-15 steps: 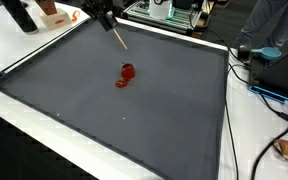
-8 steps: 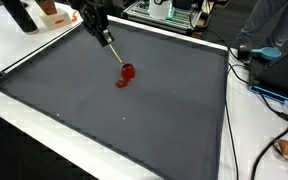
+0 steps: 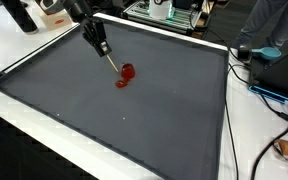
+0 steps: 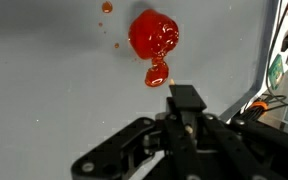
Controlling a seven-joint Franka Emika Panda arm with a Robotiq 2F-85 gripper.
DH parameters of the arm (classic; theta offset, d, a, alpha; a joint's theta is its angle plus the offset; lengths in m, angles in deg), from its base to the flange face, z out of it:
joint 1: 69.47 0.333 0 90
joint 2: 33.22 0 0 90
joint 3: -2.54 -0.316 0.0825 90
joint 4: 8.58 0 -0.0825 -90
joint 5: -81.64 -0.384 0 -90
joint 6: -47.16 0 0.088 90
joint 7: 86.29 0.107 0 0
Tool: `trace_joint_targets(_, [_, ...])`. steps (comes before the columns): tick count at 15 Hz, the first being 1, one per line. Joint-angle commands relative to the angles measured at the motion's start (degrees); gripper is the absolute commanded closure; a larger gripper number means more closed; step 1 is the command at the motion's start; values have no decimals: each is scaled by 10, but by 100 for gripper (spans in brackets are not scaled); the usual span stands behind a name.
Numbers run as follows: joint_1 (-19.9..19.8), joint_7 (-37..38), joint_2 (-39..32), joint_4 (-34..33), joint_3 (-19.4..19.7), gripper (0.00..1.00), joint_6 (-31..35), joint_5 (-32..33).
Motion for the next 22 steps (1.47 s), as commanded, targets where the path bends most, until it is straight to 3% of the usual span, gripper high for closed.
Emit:
trace_joint_targets(1, [-12, -7, -11, 5, -12, 97, 20, -18])
trace_joint_targets(8, [-9, 15, -14, 6, -12, 97, 32, -5])
trace_joint_targets(15, [8, 88, 10, 14, -11, 97, 49, 29])
trace_joint_targets(18, [18, 132, 27, 14, -12, 97, 44, 69])
trace_joint_targets(22, [35, 215, 59, 9, -12, 97, 25, 173])
